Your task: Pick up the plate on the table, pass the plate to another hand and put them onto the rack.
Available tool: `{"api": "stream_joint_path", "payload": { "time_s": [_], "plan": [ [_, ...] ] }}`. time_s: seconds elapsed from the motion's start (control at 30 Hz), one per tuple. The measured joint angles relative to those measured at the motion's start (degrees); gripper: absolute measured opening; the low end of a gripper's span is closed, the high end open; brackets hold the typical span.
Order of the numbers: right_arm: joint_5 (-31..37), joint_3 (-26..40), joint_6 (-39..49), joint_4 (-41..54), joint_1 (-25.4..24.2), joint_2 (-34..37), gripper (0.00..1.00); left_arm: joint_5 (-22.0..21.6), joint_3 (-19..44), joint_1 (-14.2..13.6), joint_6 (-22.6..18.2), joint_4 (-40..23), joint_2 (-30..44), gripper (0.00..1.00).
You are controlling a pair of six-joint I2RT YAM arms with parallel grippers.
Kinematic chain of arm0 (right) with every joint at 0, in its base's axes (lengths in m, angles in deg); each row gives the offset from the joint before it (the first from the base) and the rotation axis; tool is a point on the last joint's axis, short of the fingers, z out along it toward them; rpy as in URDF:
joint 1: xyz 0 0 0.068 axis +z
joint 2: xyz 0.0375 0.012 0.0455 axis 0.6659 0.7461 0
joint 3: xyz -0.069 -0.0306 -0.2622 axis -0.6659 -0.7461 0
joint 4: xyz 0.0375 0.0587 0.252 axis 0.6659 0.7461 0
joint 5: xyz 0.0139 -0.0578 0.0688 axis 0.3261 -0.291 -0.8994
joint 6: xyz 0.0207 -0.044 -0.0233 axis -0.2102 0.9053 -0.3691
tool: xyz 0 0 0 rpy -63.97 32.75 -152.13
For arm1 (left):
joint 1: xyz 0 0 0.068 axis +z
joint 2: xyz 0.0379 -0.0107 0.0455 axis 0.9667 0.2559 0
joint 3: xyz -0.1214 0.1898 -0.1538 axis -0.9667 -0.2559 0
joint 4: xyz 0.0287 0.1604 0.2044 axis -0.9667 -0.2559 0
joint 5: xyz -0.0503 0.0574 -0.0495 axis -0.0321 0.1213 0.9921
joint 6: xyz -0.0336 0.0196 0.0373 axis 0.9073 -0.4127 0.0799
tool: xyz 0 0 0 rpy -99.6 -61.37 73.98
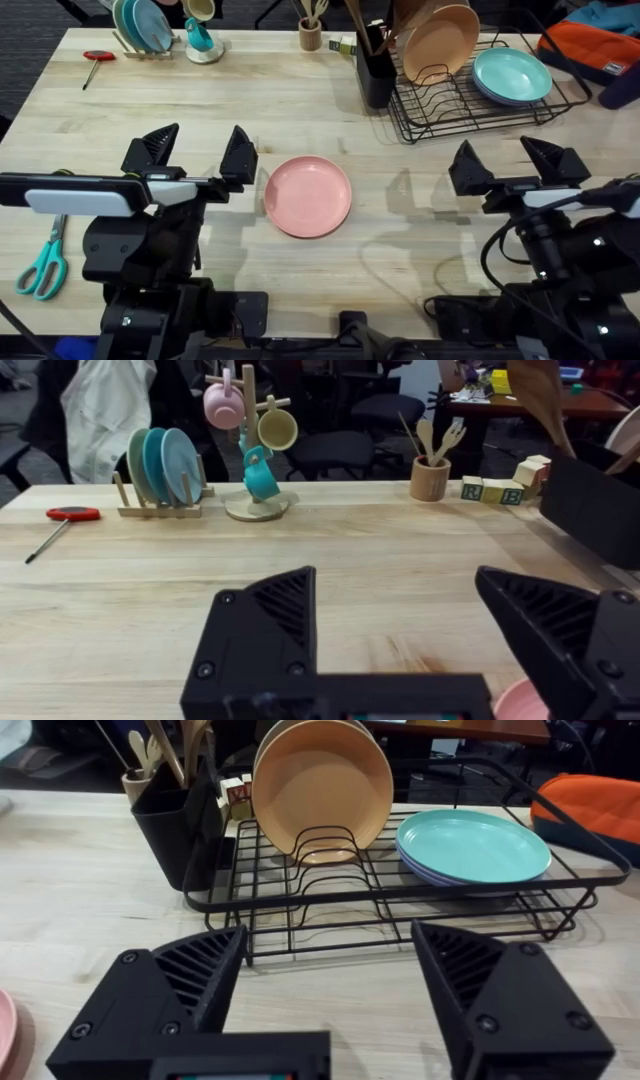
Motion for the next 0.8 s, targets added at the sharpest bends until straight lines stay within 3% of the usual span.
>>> {"api": "stream_joint_path", "payload": {
  "time_s": [0.8],
  "plan": [
    [0.72, 0.31, -0.04, 0.77, -0.11, 0.02, 0.995, -0.02, 0.04, 0.0, 0.0, -0.04, 0.02, 0.994]
  ]
}}
